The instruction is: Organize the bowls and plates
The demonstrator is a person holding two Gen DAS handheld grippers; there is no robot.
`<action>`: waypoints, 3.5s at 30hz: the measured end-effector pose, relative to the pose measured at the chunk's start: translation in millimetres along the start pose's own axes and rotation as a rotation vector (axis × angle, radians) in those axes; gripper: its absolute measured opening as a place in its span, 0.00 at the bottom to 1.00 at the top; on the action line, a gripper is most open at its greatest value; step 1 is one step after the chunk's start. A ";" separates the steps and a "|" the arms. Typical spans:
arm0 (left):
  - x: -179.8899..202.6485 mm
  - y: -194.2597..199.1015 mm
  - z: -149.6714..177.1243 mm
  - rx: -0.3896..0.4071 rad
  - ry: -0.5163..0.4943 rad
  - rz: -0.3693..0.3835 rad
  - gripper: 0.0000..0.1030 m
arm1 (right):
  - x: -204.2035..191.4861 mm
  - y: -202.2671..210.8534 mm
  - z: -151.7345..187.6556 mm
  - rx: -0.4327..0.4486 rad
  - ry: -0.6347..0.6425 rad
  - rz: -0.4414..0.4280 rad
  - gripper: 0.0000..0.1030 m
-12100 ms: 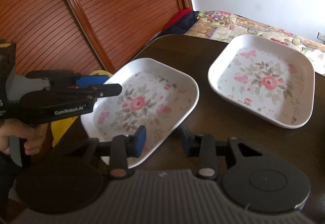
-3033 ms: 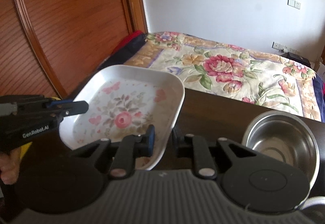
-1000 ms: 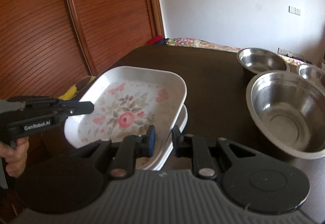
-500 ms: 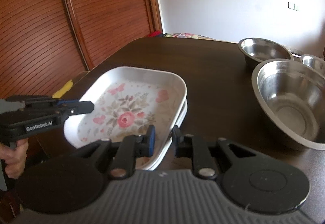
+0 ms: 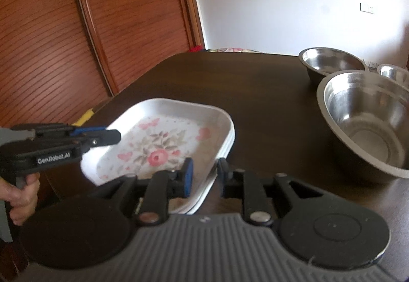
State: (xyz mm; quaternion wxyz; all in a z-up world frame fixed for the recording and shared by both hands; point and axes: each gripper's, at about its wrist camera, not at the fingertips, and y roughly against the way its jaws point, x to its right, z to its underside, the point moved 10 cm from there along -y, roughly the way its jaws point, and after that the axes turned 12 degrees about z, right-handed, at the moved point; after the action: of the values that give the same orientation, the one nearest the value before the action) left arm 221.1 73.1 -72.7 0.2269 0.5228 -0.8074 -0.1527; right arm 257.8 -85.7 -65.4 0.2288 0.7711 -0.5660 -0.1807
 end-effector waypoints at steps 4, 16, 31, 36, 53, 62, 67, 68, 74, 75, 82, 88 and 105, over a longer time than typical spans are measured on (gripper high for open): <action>1.4 5.6 -2.6 0.028 -0.014 -0.014 0.58 | -1.1 7.3 -4.3 0.060 0.032 0.028 0.23; 43.6 32.4 -18.7 0.165 -0.138 -0.045 0.99 | 12.5 53.4 3.8 0.238 0.030 0.065 0.38; 130.8 11.1 -15.9 0.251 -0.193 0.046 1.00 | 92.0 119.9 18.1 0.408 -0.063 0.231 0.80; 153.3 -2.6 -18.6 0.261 -0.186 0.084 1.00 | 121.9 130.6 25.3 0.439 -0.137 0.254 1.00; 194.7 -66.8 -47.2 0.207 -0.224 0.136 1.00 | 193.7 101.9 10.0 0.443 -0.145 0.327 1.00; 189.4 -92.8 -57.8 0.166 -0.207 0.144 1.00 | 214.9 74.7 -5.7 0.366 -0.131 0.288 1.00; 188.0 -107.2 -60.4 0.142 -0.195 0.156 1.00 | 220.1 47.6 -8.9 0.283 -0.127 0.243 1.00; 187.7 -110.4 -60.4 0.134 -0.194 0.156 1.00 | 221.3 42.7 -8.9 0.264 -0.135 0.229 0.99; 187.1 -132.5 -53.7 0.057 -0.202 0.164 1.00 | 220.5 24.0 -9.2 0.198 -0.137 0.185 0.86; 188.1 -135.2 -51.7 0.047 -0.203 0.170 1.00 | 220.6 21.9 -8.9 0.189 -0.134 0.181 0.84; 191.7 -150.6 -46.9 -0.003 -0.165 0.223 0.94 | 221.0 10.2 -3.7 0.119 -0.155 0.130 0.70; 185.9 -161.3 -51.1 -0.015 -0.107 0.238 0.92 | 219.2 4.4 -7.8 0.107 -0.150 0.137 0.67; 187.6 -123.4 -55.2 0.038 -0.089 0.225 0.55 | 210.7 28.7 -15.3 0.159 -0.157 0.148 0.30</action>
State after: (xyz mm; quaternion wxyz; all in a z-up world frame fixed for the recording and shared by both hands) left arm 280.1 -149.0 -46.7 0.1966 0.4258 -0.8730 -0.1337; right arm 305.3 -292.0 -40.9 0.1346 0.7264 -0.6502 -0.1774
